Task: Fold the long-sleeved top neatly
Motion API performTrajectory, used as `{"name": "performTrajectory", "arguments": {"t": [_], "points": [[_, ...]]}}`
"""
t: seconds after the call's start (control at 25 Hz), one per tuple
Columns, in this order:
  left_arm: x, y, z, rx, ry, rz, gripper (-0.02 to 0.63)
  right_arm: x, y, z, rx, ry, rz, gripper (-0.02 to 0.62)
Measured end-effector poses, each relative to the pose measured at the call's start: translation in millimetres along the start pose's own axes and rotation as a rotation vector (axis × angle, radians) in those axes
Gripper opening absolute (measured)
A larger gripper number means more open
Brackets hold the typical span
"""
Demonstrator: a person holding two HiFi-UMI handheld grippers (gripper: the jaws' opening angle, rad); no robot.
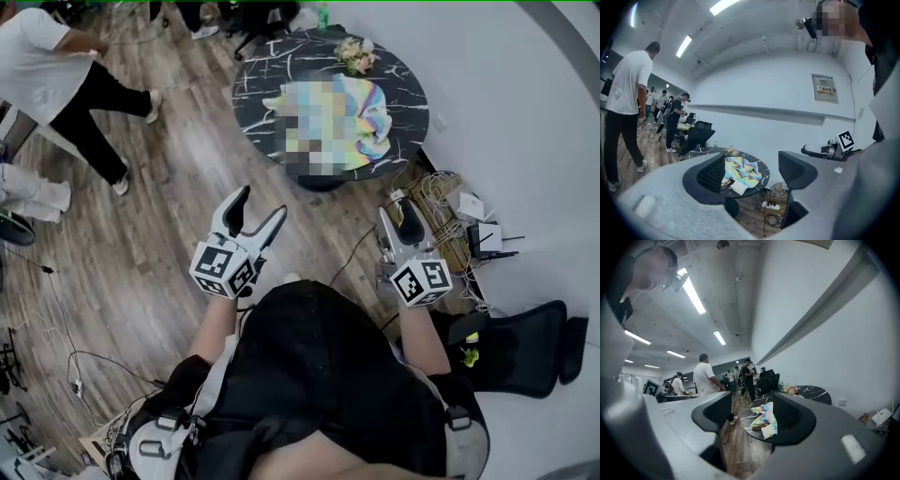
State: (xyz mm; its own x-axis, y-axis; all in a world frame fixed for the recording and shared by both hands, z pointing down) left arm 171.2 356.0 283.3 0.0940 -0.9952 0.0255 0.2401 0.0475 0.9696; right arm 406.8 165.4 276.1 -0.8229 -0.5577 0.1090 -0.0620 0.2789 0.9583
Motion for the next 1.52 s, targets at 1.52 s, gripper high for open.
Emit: {"name": "performTrajectory", "arguments": {"t": [1.52], "points": [[224,-35,143,0.03,0.057,0.094,0.314,246,-28,-113,0.031,0.016,0.059,0.224]]}}
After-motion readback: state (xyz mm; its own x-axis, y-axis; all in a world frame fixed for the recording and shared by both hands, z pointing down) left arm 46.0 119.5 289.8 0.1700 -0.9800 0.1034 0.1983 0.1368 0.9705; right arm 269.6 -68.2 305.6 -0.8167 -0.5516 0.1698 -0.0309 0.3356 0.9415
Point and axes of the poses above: the fingertips, and each gripper's own axes: x forward along the fingers, z to its left, y out of its underside, the point moved 5 cm from there along -x, backward along the fingers, and after that the axes turned 12 degrees about y, right-handed, at the moved point
